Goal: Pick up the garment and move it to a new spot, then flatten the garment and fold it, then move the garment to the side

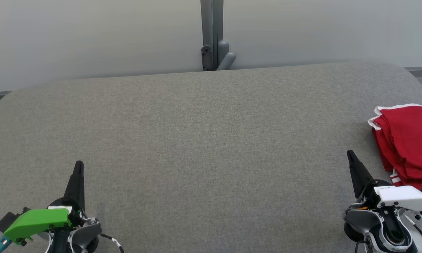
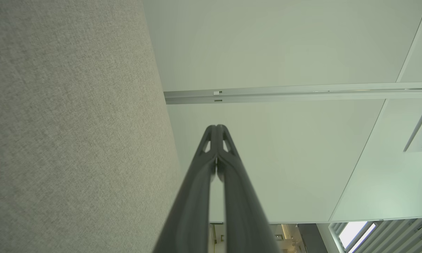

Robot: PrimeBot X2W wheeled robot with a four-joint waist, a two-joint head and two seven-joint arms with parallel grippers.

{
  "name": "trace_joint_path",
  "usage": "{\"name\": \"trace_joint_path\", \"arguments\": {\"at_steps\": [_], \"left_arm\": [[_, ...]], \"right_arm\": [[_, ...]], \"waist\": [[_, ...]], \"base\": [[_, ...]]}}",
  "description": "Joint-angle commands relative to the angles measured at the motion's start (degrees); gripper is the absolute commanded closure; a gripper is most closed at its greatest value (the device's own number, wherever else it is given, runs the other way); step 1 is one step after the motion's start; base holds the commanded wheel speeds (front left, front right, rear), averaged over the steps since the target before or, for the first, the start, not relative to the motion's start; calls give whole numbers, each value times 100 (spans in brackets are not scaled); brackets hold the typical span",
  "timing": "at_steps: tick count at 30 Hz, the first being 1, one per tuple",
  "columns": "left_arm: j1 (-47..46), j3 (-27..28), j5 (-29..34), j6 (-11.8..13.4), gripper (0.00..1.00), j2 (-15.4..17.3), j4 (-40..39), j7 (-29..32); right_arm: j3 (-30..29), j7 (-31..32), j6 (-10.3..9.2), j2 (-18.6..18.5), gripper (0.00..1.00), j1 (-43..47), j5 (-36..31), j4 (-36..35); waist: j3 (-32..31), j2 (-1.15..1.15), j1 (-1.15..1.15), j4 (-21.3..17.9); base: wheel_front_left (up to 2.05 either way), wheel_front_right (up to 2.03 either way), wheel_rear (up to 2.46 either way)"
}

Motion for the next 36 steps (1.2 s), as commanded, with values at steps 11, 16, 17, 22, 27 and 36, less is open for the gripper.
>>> {"name": "trace_joint_path", "arguments": {"at_steps": [11, 16, 17, 22, 27, 36], "left_arm": [[-97, 22, 40, 0, 100, 7, -16, 26], [-97, 23, 43, 0, 100, 5, -16, 27], [-97, 23, 43, 0, 100, 5, -16, 28], [-97, 24, 46, 0, 100, 4, -16, 27], [-98, 26, 47, 0, 100, 2, -16, 28], [-98, 27, 47, 0, 100, 1, -16, 31]], "right_arm": [[7, 12, 2, -29, 100, -50, 32, -20], [7, 12, 2, -29, 100, -50, 32, -20], [7, 12, 2, -29, 100, -50, 32, -20], [7, 12, 2, -29, 100, -50, 32, -20], [7, 11, 2, -29, 100, -50, 32, -20], [7, 12, 2, -29, 100, -50, 32, -20]], "waist": [[0, 0, 0, 0], [0, 0, 0, 0], [0, 0, 0, 0], [0, 0, 0, 0], [0, 0, 0, 0], [0, 0, 0, 0]], "base": [[0, 0, 0], [0, 0, 0], [0, 0, 0], [0, 0, 0], [0, 0, 0], [0, 0, 0]]}}
